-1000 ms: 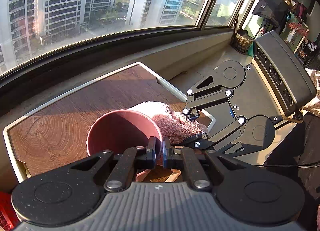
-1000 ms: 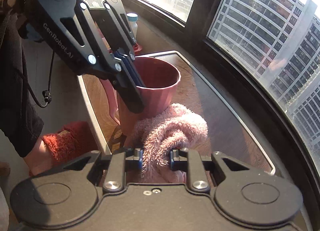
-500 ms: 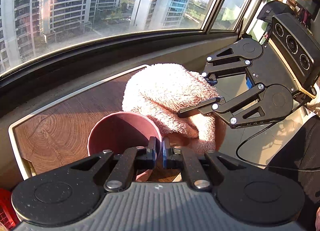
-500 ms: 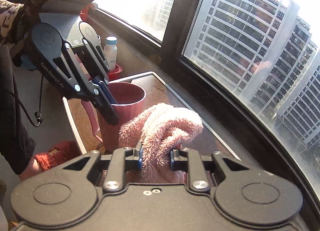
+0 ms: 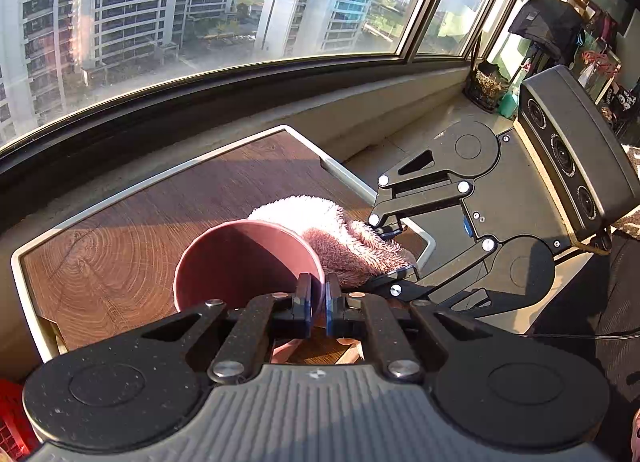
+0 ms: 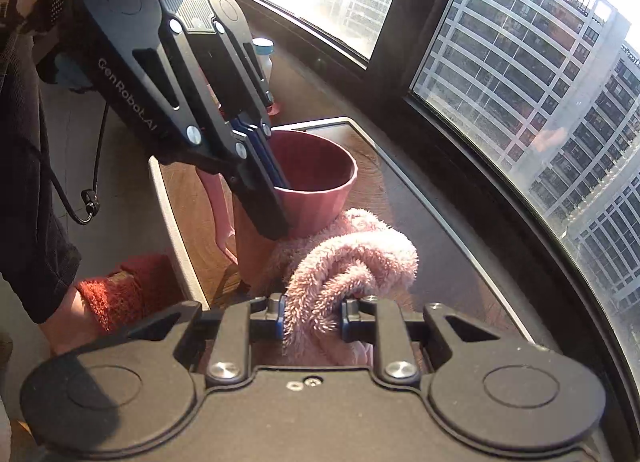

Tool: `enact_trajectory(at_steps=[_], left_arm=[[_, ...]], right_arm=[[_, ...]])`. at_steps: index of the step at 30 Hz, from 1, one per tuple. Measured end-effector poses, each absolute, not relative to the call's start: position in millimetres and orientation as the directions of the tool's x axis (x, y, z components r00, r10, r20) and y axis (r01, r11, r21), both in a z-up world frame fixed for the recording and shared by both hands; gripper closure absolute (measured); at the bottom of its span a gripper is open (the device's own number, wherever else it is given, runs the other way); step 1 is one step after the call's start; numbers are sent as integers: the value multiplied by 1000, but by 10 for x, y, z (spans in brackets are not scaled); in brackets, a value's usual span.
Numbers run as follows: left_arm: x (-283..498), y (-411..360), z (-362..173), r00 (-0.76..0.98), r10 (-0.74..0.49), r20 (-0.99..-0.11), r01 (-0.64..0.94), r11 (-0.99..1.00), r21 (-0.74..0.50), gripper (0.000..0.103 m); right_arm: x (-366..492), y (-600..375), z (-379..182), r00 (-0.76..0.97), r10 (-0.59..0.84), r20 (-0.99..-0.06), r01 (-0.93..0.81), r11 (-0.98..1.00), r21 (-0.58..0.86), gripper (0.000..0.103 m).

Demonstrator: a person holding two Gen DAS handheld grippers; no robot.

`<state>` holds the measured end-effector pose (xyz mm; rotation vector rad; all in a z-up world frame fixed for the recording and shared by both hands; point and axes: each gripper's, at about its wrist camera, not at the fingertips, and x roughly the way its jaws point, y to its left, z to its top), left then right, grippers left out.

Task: Clean container
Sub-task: 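Keep rubbing the towel around the mug wall with the right gripper while the left holds it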

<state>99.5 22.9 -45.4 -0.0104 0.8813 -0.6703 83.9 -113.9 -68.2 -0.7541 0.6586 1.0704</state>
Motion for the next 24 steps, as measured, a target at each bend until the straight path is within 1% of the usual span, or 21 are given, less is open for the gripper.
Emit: enact_trajectory(at_steps=[2, 5, 9, 13, 17, 20, 24], left_arm=[[995, 229, -453, 445, -547, -709, 538, 796, -277, 97], [992, 229, -452, 446, -547, -708, 537, 797, -278, 97], [970, 267, -463, 445, -548, -708, 537, 796, -280, 97], [949, 260, -459, 444, -549, -708, 540, 795, -278, 97], [944, 257, -449, 444, -552, -706, 540, 793, -282, 97], [938, 221, -450, 439, -553, -708, 547, 790, -277, 97], [932, 238, -453, 438, -555, -707, 545, 790, -281, 97]], right_arm=[[772, -1103, -769, 331, 487, -808, -940, 240, -241, 81], [692, -1109, -797, 334, 464, -821, -942, 194, -273, 81], [764, -1227, -660, 361, 473, -803, -930, 244, -275, 81], [898, -1351, -461, 388, 512, -767, -915, 316, -252, 81], [944, -1409, -301, 382, 561, -734, -914, 346, -212, 81], [924, -1356, -303, 365, 584, -725, -920, 344, -187, 81], [855, -1228, -427, 354, 571, -741, -928, 309, -206, 81]])
